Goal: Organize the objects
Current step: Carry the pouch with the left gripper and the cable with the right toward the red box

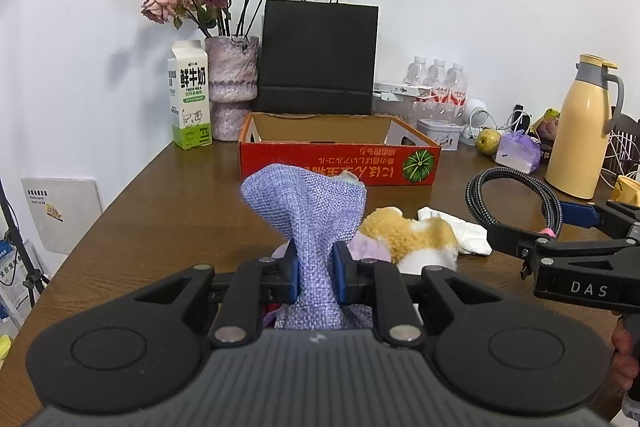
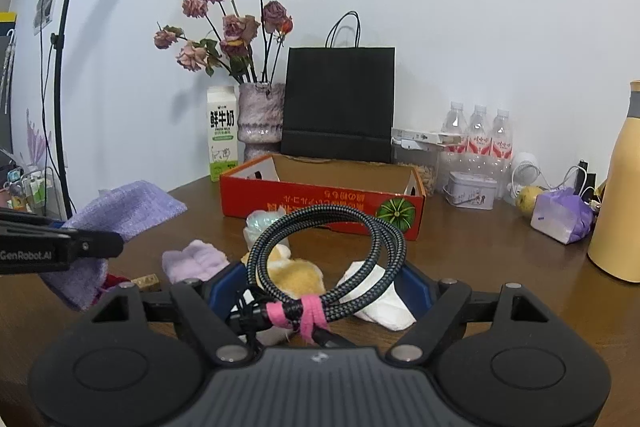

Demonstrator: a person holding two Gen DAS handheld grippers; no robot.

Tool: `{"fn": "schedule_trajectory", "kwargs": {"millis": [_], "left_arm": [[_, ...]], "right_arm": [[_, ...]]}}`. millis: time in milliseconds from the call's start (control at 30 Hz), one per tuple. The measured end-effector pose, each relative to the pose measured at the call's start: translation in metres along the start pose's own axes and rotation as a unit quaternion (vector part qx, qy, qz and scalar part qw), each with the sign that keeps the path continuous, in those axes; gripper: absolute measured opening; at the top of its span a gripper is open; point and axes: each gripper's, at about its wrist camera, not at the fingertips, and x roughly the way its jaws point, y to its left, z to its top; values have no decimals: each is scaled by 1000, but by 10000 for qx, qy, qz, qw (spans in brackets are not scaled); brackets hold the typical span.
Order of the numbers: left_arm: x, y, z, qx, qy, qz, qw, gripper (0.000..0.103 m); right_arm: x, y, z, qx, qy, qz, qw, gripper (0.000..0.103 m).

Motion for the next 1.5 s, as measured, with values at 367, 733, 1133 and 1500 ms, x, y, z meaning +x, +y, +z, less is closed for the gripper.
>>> {"fn": "schedule_trajectory", "kwargs": {"millis": [367,733,1133,1500], "left_arm": [[6,2,19,32,-124,76,9999,17],[30,3,51,81,-142,109,9998,17],[70,2,85,121,-132,119,9998,17],[107,3,113,-60,-196,125,9997,17]], "right_arm": [[-1,2,13,-2,-199,19,9998,80],[21,-1,34,31,-320,13,9995,80],[65,-2,65,108,-441,83,9989,80],[106,-10,91,166,-508,77,9985,80]]}}
